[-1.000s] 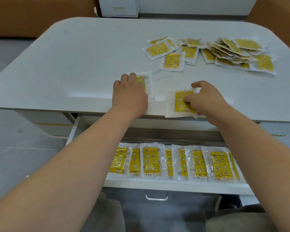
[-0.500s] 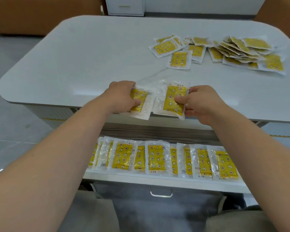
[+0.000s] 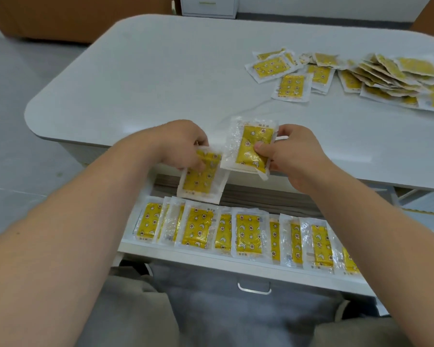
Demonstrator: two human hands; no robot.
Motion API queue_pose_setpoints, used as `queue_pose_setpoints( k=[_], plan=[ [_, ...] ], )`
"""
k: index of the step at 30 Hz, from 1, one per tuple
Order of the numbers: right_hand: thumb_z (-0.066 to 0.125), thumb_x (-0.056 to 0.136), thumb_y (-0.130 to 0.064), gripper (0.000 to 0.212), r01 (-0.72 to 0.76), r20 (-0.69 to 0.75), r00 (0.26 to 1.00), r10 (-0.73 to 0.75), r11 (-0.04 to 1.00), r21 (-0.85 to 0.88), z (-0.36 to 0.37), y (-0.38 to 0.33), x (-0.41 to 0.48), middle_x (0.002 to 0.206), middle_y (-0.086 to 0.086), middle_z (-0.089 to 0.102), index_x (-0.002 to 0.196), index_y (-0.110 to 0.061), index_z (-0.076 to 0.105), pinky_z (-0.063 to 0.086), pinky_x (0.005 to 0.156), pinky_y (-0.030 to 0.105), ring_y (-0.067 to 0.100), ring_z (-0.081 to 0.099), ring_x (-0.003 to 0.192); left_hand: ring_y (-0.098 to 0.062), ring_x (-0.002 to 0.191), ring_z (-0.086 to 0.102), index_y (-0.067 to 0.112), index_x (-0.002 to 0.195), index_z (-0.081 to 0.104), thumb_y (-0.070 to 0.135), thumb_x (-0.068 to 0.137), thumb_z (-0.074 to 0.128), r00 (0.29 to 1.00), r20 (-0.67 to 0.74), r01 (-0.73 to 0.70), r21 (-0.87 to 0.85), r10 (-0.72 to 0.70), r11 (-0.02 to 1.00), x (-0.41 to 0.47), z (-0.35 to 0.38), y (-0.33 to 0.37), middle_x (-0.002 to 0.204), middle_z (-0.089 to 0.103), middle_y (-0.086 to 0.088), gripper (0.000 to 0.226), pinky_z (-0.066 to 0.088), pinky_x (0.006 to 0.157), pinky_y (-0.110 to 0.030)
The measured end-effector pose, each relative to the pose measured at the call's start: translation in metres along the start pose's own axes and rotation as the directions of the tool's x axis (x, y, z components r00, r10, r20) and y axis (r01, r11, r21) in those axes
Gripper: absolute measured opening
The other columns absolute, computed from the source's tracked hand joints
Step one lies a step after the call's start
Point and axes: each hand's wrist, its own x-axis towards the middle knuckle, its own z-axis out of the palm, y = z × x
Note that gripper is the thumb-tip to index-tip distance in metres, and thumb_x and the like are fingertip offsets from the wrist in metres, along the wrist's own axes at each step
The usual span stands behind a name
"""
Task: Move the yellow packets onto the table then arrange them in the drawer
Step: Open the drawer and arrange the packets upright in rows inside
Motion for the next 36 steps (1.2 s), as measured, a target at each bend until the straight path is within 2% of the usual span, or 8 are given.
queue_pose_setpoints(
  k=[5,9,14,20,25,32,34,36],
  plan=[
    [0.076,0.088,0.0,0.033,-0.025,0.304,0.953,0.003,0.997,0.067,0.02,-0.004,-0.016,0.1,0.015,0.077,0.118,-0.004,0.061,0.063,0.081,0.047,0.029,0.077,0.086,-0.011,0.063,0.067,0.021,0.091,0.066,0.018,0.085,0.079,0.928,0.347,0.07,0.201,-0.137,0.977,-0.013,0.016,-0.037,0.087,0.068,0.001,0.015,0.051,0.052,-0.02],
    [0.074,0.087,0.004,0.03,-0.06,0.411,0.909,0.074,0.997,-0.047,0.039,0.006,-0.021,0.099,0.015,0.077,0.112,-0.007,0.063,0.064,0.079,0.048,0.03,0.078,0.083,-0.018,0.083,0.065,0.022,0.12,0.064,0.027,0.086,0.079,0.908,0.32,0.123,0.411,-0.27,0.903,-0.003,0.036,-0.065,0.089,0.06,0.004,0.038,0.051,0.061,-0.025],
    [0.076,0.085,-0.006,0.032,0.064,0.346,0.937,0.046,0.952,-0.301,0.066,0.027,-0.018,0.102,0.011,0.073,0.105,-0.018,0.054,0.065,0.074,0.046,0.028,0.076,0.084,-0.024,0.118,0.057,0.023,0.14,0.055,0.021,0.091,0.071,0.928,0.233,0.161,0.451,-0.29,0.878,0.005,0.059,-0.083,0.129,0.06,-0.002,0.052,0.047,0.089,-0.03],
    [0.078,0.087,-0.015,0.047,0.239,0.423,0.906,-0.028,0.857,-0.456,0.088,0.034,-0.023,0.1,-0.001,0.071,0.12,-0.026,0.046,0.064,0.075,0.037,0.017,0.072,0.084,-0.018,0.092,0.058,0.026,0.109,0.066,0.022,0.084,0.07,0.954,0.152,0.115,0.611,-0.258,0.784,0.008,0.075,-0.089,0.095,0.061,0.006,0.025,0.045,0.09,-0.032],
    [0.073,0.083,0.006,0.063,0.116,0.417,0.903,0.1,0.879,-0.462,0.109,0.057,-0.019,0.113,0.006,0.063,0.131,-0.025,0.047,0.065,0.073,0.041,0.026,0.073,0.087,-0.02,0.112,0.056,0.032,0.111,0.065,0.025,0.083,0.066,0.984,0.08,0.05,0.737,-0.16,0.674,0.006,0.086,-0.095,0.113,0.065,0.002,0.028,0.037,0.096,-0.036],
    [0.072,0.085,0.011,0.056,-0.144,0.438,0.858,0.269,0.943,-0.299,0.129,0.081,-0.016,0.125,0.013,0.057,0.124,-0.024,0.051,0.065,0.074,0.039,0.026,0.077,0.077,-0.023,0.12,0.053,0.03,0.124,0.058,0.025,0.083,0.074,0.975,0.14,0.038,0.653,-0.17,0.757,0.0,0.075,-0.097,0.126,0.061,0.0,0.045,0.038,0.102,-0.037],
    [0.072,0.086,0.008,0.056,-0.125,0.455,0.854,0.251,0.949,-0.29,0.134,0.086,-0.016,0.125,0.012,0.059,0.129,-0.021,0.05,0.065,0.074,0.039,0.026,0.077,0.077,-0.025,0.122,0.053,0.029,0.135,0.054,0.014,0.086,0.069,0.964,0.169,0.061,0.607,-0.204,0.792,-0.004,0.067,-0.093,0.132,0.059,-0.001,0.053,0.041,0.103,-0.037],
    [0.073,0.088,-0.002,0.06,0.069,0.462,0.873,0.155,0.899,-0.433,0.136,0.094,-0.017,0.123,0.007,0.061,0.139,-0.021,0.05,0.063,0.081,0.038,0.025,0.076,0.086,-0.026,0.127,0.053,0.029,0.145,0.047,0.011,0.085,0.073,0.947,0.205,0.091,0.57,-0.248,0.817,-0.008,0.06,-0.085,0.14,0.055,-0.001,0.067,0.044,0.1,-0.035]
  ],
)
